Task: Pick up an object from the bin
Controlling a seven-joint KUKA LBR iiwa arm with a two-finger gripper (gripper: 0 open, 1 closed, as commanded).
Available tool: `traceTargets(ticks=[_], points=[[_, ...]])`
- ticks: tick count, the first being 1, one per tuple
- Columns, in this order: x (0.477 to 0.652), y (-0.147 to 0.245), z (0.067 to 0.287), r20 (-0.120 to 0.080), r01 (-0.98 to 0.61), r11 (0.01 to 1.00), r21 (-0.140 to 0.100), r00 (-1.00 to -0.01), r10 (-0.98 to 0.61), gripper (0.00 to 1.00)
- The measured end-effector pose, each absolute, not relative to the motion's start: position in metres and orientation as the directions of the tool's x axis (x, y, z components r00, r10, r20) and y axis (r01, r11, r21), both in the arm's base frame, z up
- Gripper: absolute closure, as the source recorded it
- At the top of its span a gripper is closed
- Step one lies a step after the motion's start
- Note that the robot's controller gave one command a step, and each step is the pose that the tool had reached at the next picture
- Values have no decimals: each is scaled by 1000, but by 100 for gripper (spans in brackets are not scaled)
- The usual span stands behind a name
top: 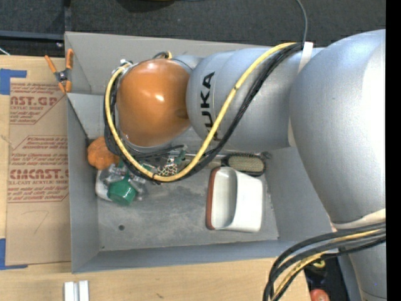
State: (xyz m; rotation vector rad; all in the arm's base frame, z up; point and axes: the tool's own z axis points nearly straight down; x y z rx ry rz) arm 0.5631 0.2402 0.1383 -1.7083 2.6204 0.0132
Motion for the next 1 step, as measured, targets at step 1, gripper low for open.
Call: traceTargets(ticks=[1], points=[[562, 240, 159, -15, -915, 404, 2, -404, -915, 100]])
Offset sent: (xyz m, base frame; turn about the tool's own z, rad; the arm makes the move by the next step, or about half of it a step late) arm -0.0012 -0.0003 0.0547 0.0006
